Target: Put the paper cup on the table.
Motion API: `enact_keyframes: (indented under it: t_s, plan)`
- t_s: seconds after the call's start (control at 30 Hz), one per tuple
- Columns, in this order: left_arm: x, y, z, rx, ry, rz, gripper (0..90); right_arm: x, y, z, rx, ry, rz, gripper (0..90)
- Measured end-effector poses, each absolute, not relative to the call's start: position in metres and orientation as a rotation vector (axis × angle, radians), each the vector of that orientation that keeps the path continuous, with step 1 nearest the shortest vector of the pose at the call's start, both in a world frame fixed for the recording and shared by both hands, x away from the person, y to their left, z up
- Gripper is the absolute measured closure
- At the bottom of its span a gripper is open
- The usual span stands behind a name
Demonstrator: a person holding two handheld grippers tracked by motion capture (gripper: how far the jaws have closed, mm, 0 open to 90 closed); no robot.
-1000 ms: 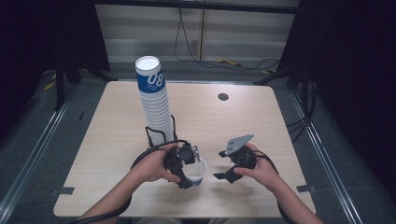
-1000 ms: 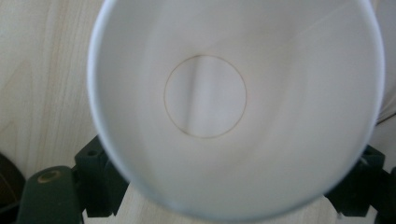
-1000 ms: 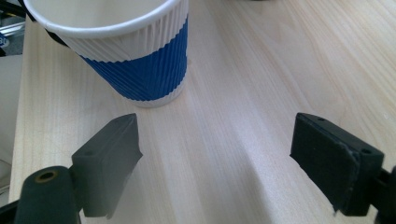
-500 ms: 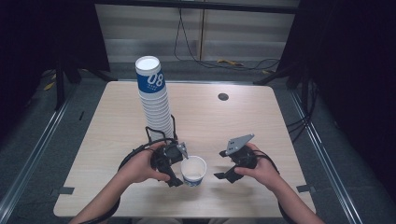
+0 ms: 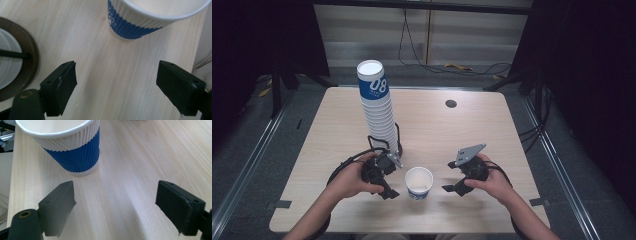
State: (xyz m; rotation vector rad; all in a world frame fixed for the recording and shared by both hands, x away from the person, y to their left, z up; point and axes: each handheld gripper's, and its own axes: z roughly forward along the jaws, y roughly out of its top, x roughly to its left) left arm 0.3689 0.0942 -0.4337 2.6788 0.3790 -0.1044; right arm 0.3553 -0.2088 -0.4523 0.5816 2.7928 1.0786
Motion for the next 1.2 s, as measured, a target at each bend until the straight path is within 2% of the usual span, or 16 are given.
enact_keyframes:
  t_s: [0.57,1.1,1.2]
  plan:
    - [0.369,0.124,-0.435,2.628,0.451,-0.054,16.4,0.352,-0.218,-0.453,0.609,2.776,1.077,14.9]
    - [0.374,0.155,-0.447,2.520,0.540,-0.089,16.4,0.342,-0.242,-0.459,0.721,2.704,1.100,14.9]
    - [0.376,0.162,-0.448,2.541,0.537,-0.074,16.4,0.340,-0.247,-0.461,0.750,2.686,1.112,14.9]
